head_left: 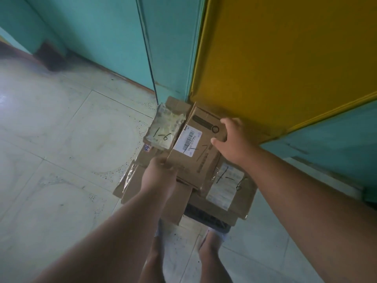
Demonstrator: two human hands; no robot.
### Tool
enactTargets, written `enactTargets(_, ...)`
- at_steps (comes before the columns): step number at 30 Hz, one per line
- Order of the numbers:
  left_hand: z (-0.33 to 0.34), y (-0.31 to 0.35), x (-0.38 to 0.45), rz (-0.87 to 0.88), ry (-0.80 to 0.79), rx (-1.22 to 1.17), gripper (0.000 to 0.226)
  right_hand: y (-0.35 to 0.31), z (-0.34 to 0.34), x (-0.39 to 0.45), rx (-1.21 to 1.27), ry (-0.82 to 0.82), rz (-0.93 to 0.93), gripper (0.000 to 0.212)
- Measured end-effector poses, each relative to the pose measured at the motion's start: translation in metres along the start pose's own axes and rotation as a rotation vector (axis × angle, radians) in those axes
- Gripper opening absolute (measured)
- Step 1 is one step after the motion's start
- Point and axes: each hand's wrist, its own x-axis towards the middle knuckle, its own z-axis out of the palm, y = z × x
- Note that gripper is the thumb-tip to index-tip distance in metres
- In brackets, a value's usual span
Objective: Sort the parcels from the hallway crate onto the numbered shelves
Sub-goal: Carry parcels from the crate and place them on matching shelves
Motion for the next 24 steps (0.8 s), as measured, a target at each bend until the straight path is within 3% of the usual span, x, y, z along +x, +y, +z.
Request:
enactTargets(3,-0.008,0.001,-0.01,-0.017,0.008,-0.221,0.016,-0.006,-0.005,-0.014,0.039,0.084,-0.044,0.059)
enactTargets(7,-0.03,-0.014,-0.03,-0.039,-0.113,-0.36,0.016,-0.016,-0.011,-0.042,0.146,0.092,-0.084,0.044)
enactTargets(12,-0.066,-0.05,-0.037,-0.15,0.057,-0.697,0.013,-0.031,0.007,-0.052,0.258,0.048,-0.025,0.035)
enactTargets(14,-0.072,-0.057,-0.036,-0.141,0.059,-0.675,0.017,-0.035,0.02,-0.046,0.169,0.052,0.039,0.041)
enactTargets(19,-0.072,-0.054,-0.019,-0.066,0.09,-0.518,0.017,-0.034,0.042,-0.035,-0.025,0.123,0.276,0.079)
enactTargets(24,-0.067,-0.049,-0.002,-0.014,0.082,-0.309,0.017,-0.026,0.063,-0.03,0.36,0.055,0.462,0.101)
